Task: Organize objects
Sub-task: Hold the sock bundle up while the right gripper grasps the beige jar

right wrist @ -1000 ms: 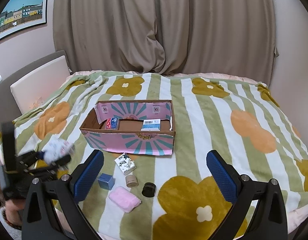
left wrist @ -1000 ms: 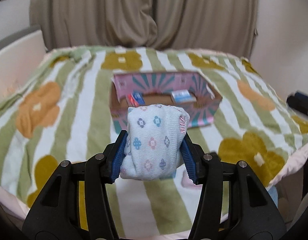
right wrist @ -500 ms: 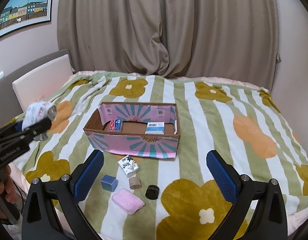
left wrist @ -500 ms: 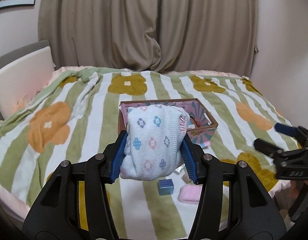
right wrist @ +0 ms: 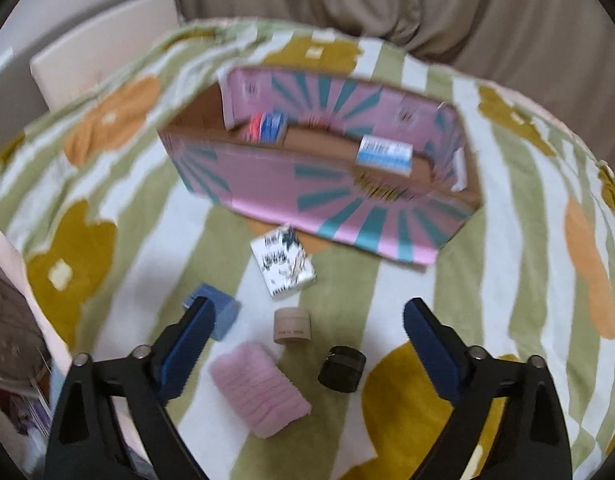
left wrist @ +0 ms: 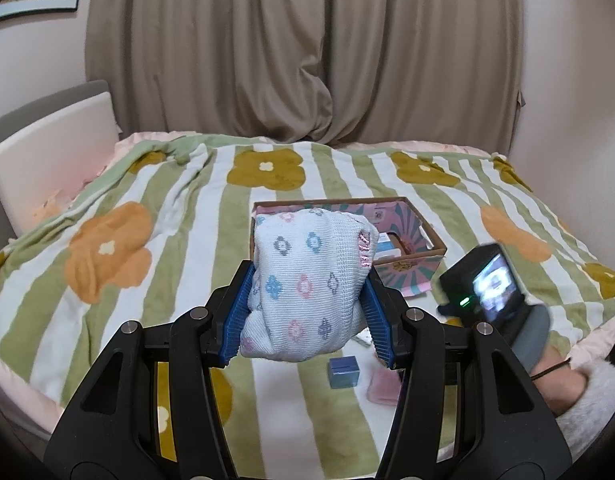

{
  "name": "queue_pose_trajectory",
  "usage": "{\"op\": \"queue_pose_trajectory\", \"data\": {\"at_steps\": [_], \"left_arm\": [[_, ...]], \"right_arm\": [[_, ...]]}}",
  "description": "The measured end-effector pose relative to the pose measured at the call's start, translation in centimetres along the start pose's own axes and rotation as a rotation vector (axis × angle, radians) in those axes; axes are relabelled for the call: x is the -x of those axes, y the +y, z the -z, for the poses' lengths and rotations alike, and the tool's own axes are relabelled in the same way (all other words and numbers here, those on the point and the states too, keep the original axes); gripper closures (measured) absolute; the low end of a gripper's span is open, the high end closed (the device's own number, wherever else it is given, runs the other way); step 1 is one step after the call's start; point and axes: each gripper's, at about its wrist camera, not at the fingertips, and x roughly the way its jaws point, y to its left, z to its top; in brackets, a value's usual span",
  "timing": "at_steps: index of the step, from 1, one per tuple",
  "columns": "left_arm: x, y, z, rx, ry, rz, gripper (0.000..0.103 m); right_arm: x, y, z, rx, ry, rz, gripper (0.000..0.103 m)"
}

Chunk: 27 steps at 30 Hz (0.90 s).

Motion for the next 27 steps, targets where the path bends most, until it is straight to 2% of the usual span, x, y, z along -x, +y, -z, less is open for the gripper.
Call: {"op": "queue_pose_trajectory", "data": {"at_steps": [5, 11, 18, 23, 27], "left_arm": [[-0.3, 0.5, 0.3, 0.004, 0.012, -0.008, 0.054], [-0.7, 1.0, 0.6, 0.009, 0.025, -0.018, 0.054], [-1.3, 1.3, 0.6, 0.019, 0.036, -0.035, 0.054], [-1.6, 1.4, 0.7, 0.023, 0.042, -0.03, 0.054], [-1.6, 1.4, 0.8, 0.023, 0.042, -0.027, 0.054]], "right_arm": [[-3.7, 0.4, 0.7, 0.007, 0.081, -0.02, 0.031], [-6.2, 0.5, 1.0, 0.013, 0.134, -0.025, 0.038], [-7.9, 0.8, 1.2, 0.037, 0.18, -0.022, 0.048], [-8.6, 0.8, 1.7, 0.04, 0.208, -0.035, 0.063], [-8.6, 0.7, 2.0, 0.047, 0.203, -0.026, 0.068]]}}
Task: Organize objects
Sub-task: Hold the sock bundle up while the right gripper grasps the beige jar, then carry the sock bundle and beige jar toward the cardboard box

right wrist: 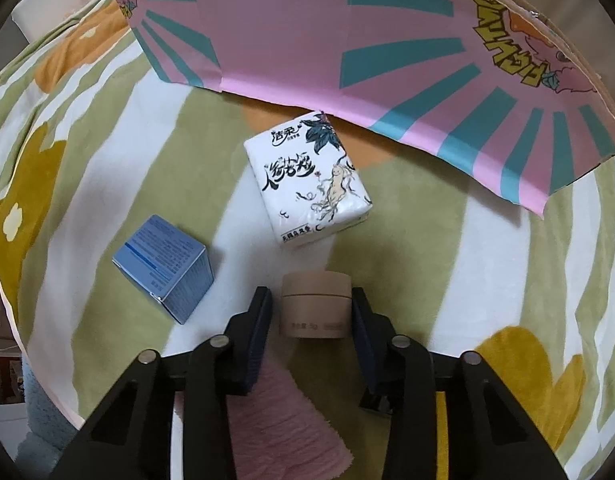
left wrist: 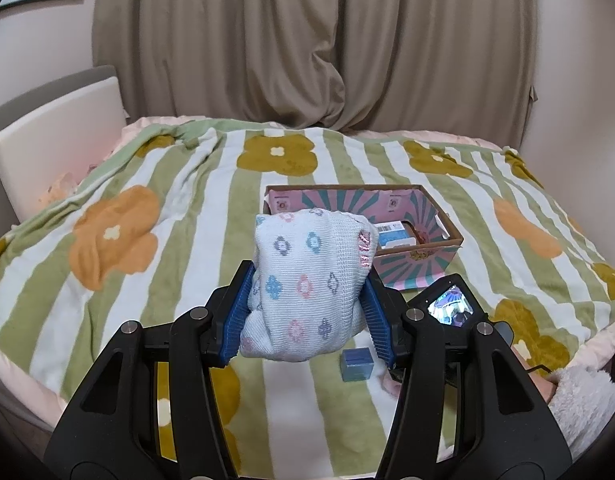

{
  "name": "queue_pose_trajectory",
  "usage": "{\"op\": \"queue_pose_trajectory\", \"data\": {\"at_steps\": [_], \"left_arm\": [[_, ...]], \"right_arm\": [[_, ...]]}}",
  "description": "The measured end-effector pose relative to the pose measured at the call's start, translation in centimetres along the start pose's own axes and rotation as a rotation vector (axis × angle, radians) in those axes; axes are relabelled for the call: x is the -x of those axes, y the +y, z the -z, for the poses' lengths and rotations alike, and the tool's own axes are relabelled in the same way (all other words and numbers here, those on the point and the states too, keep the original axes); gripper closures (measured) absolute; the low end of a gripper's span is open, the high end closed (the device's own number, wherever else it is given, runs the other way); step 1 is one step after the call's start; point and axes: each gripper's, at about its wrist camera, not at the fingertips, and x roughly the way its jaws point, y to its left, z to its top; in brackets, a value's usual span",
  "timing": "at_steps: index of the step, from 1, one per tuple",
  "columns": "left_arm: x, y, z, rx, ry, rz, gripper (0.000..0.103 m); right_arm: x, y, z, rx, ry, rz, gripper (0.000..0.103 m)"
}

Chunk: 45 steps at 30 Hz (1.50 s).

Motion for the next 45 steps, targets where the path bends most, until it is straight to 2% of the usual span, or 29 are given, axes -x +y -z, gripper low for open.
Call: {"op": "queue_pose_trajectory", "data": {"at_steps": [2, 10, 16, 20, 27, 32, 37, 41, 45], "left_arm": [[0.0, 0.0, 0.0, 0.001, 0.0, 0.001, 0.054], [0.1, 0.0, 0.1, 0.001, -0.004, 0.001, 0.054], [0.7, -0.1, 0.5, -0.003, -0.004, 0.014, 0.054], [1.3, -0.2, 0.7, 0.0, -0.012, 0.028, 0.054], [1.7, -0.3, 0.5, 0.005, -0.023, 0.039, 0.054], [1.5, -0.3, 0.4, 0.006, -0.016, 0.037, 0.055], [1.2, -0.2, 0.1, 0.015, -0.016, 0.033, 0.055], [1.1, -0.2, 0.1, 0.014, -0.022, 0.032, 0.054], [1.0, -0.3, 0.2, 0.005, -0.016, 0.035, 0.054]], "right_arm": [[0.1, -0.1, 0.2, 0.002, -0.006, 0.006, 0.072], [1.5, -0.7, 0.9, -0.016, -0.066, -0.026, 0.072], [3.5, -1.4, 0.8, -0.002, -0.132, -0.001, 0.072], [5.9, -1.8, 1.6, -0.02, -0.181, -0.004, 0.072], [11.5, -2.2, 0.9, -0.028, -0.291, 0.025, 0.072], [16.1, -2.7, 1.4, -0.047, -0.405, 0.018, 0.072], [19.8, -1.6, 1.8, -0.042, -0.499, 0.027, 0.072], [22.4, -0.7, 3.0, -0.011, -0.557, 0.038, 0.072], [24.4, -1.0, 4.5, -0.051, -0.614, 0.021, 0.072]]}}
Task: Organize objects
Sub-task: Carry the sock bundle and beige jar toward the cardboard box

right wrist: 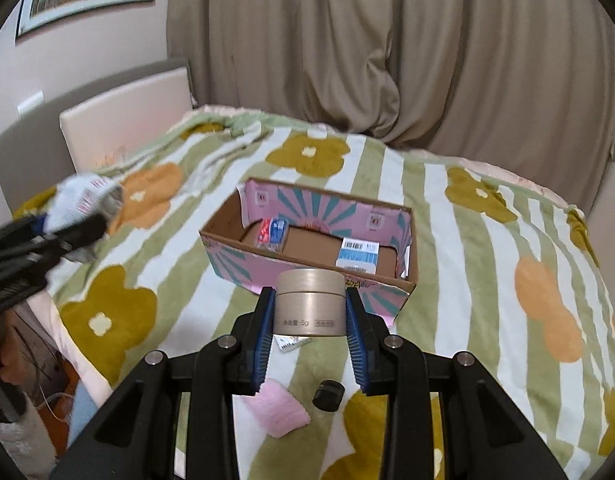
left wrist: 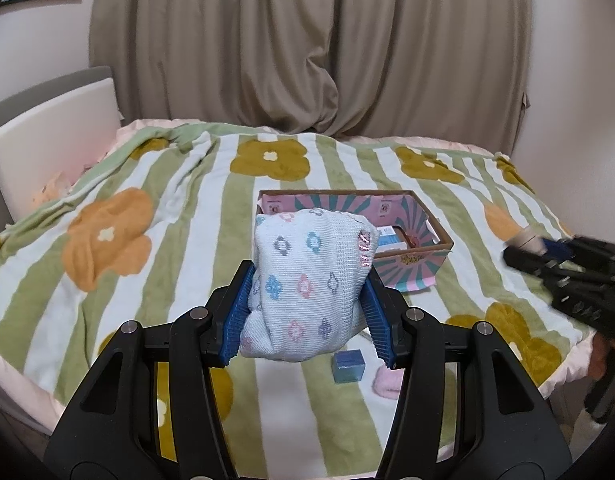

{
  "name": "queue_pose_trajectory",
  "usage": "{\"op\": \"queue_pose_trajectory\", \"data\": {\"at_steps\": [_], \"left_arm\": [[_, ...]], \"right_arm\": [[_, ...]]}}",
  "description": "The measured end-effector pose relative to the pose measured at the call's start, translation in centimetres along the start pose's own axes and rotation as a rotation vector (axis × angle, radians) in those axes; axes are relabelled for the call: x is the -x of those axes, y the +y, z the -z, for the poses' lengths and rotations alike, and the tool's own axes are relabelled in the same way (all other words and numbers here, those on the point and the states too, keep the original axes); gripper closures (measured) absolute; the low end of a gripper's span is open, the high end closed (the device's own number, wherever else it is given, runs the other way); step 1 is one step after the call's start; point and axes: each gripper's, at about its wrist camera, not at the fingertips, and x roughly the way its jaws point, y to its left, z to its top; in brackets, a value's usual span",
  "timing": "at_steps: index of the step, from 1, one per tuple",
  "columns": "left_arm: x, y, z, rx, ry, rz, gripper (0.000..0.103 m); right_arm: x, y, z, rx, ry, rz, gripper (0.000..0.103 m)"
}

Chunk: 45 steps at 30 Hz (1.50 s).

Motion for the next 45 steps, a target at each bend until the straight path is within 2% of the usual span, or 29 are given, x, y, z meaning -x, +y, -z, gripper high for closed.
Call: {"op": "queue_pose_trajectory", "data": {"at_steps": [5, 16, 27, 34, 39, 45], "left_arm": [[-0.3, -0.5, 0.2, -0.012, 0.01, 0.016, 0.054], [-1.7, -0.6, -0.4, -0.013, 0.022, 0.013, 0.054], [-5.7, -0.5, -3.7, -0.045, 0.031, 0.021, 0.054], [-10.2, -0.6, -6.5, -0.064, 0.064, 0.055, 0.054], [-15.1, -0.7, -8.3, -0.064, 0.129, 0.121, 0.054], [-20.9, -0.7, -9.2, -0.076, 0.205, 0.13, 0.054]], "right_arm": [[1.8, -0.5, 0.0, -0.014, -0.044, 0.046, 0.072], [0.6, -1.6, -0.3, -0.028, -0.027, 0.046, 0.072], [-2.0, -2.8, -2.2, -0.008, -0.003, 0.044, 0.072], [-5.4, -3.9, -4.6, 0.017, 0.028, 0.029, 0.072], [-9.3, -5.2, -6.3, 0.018, 0.076, 0.01, 0.072], [-14.5, -6.4, -8.1, 0.028, 0.146, 0.004, 0.072]]}}
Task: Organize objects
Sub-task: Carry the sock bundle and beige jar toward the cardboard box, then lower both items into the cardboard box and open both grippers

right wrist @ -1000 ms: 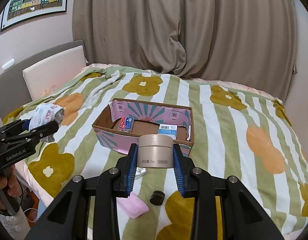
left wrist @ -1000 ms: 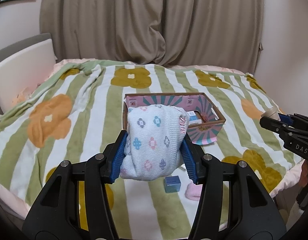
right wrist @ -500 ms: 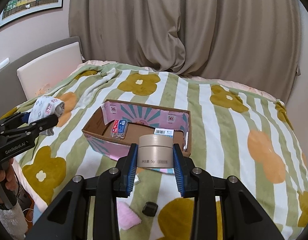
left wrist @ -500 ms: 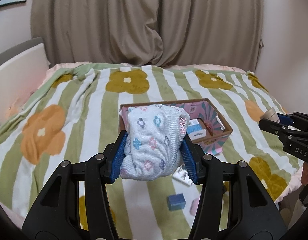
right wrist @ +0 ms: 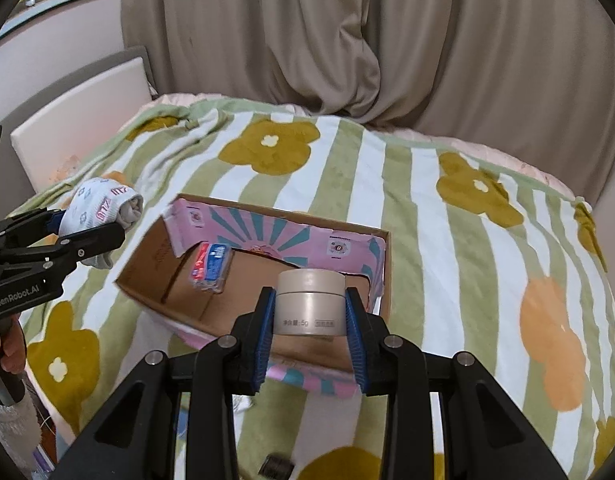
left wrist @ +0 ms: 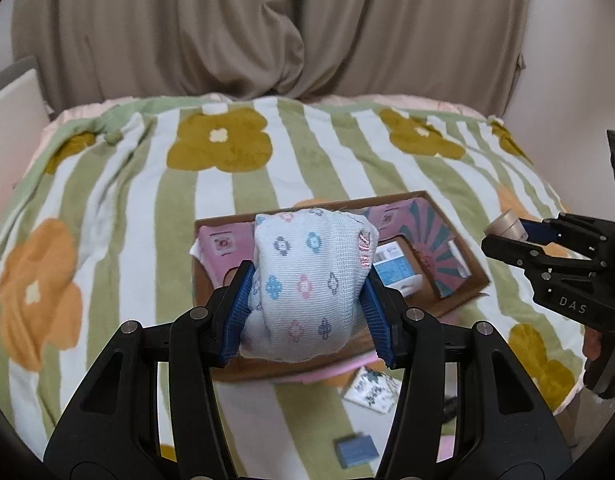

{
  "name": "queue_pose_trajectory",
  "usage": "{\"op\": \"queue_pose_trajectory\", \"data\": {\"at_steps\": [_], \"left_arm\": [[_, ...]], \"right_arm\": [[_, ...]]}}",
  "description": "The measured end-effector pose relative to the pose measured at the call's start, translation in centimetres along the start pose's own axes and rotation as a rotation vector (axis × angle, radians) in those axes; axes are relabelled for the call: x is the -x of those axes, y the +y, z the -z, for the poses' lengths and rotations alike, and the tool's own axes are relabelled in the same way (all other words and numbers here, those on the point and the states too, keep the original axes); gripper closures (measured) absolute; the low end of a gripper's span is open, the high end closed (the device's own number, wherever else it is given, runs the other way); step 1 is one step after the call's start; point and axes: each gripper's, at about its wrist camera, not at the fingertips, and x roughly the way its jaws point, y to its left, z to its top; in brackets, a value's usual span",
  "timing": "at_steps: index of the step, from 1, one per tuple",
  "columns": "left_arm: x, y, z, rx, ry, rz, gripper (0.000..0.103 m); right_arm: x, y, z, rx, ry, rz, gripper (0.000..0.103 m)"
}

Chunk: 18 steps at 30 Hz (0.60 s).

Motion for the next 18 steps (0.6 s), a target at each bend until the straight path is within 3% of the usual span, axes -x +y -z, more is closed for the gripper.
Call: {"op": "queue_pose_trajectory", "data": {"at_steps": [11, 18], "left_arm": [[-11.2, 1.2, -2.0, -0.005, 0.207, 0.041, 0.055], [-15.1, 1.6, -0.9, 0.01, 0.292, 0.051, 0.055]], "right_arm": [[-8.5, 0.1, -3.2, 0.017, 0.137, -0.082, 0.072], [-12.8, -0.1, -3.5, -0.003, 0.215, -0.114, 0.072]]}}
